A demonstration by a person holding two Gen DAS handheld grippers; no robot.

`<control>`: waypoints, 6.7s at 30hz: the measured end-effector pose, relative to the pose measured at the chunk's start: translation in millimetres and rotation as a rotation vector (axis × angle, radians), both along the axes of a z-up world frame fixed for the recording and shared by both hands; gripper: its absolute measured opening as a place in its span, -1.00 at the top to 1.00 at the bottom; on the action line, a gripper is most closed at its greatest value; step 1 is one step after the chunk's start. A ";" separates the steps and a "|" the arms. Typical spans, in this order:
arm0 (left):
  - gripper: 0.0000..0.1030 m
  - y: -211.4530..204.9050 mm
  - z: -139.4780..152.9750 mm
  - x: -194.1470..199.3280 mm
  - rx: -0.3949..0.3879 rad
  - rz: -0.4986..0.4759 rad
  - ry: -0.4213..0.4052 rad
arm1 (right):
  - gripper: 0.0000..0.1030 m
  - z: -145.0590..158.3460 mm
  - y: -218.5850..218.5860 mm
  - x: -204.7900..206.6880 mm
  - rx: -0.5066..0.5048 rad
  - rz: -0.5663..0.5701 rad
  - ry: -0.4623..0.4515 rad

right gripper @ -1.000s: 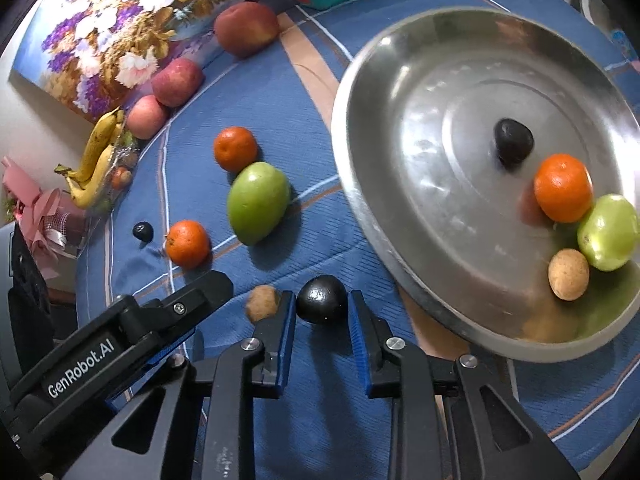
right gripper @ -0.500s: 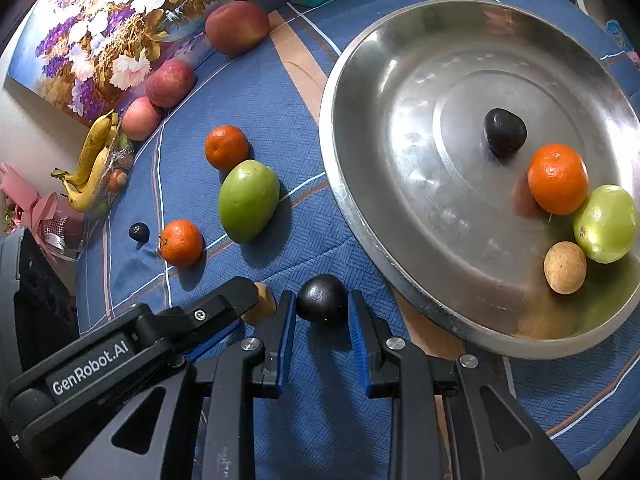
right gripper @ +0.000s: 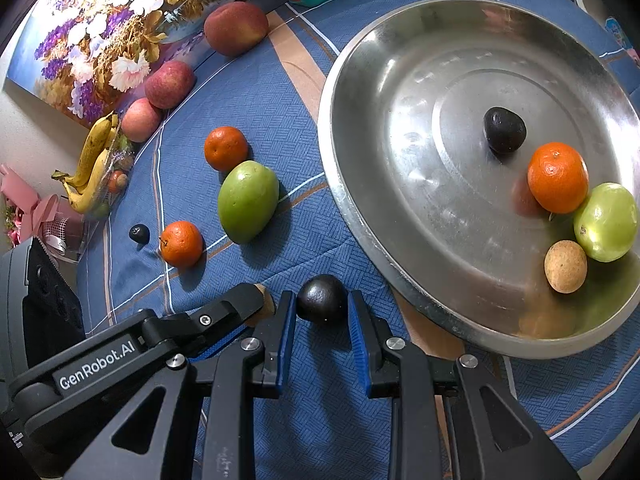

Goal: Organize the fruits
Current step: 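Grasp the dark plum with the right gripper while the left gripper grasps a brown kiwi, then carry the plum and kiwi over the steel plate and open both grippers, then withdraw both open grippers from the plate toward the remaining fruits, then grasp the green apple with the right gripper while the left gripper grasps a small dark plum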

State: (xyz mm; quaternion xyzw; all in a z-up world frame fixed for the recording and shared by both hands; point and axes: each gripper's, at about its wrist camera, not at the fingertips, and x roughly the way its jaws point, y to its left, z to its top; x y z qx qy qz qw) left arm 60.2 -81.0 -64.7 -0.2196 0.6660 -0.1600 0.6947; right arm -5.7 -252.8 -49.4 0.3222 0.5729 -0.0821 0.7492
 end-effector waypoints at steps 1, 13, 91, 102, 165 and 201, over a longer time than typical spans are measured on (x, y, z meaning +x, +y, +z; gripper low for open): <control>0.50 3.8 1.2 0.9 0.009 0.007 -0.007 | 0.47 0.1 0.0 0.0 0.000 -0.001 0.000; 0.50 51.0 30.5 12.9 0.073 0.134 -0.115 | 0.47 -0.1 -1.2 0.2 -0.002 0.005 0.000; 0.30 -96.1 48.3 -35.1 0.016 -0.325 -0.333 | 0.45 44.4 -84.7 -41.0 -0.140 -0.314 -0.074; 0.06 -61.9 45.5 -18.0 0.148 -0.211 -0.293 | 0.45 45.6 -79.5 -36.2 -0.149 -0.281 -0.079; -1.00 102.3 64.4 101.5 0.392 0.115 -0.508 | -0.88 64.8 52.0 71.3 -0.372 0.204 -0.267; 0.52 102.3 16.3 113.2 0.291 0.099 -0.305 | 0.13 14.5 50.1 77.3 -0.292 0.200 -0.111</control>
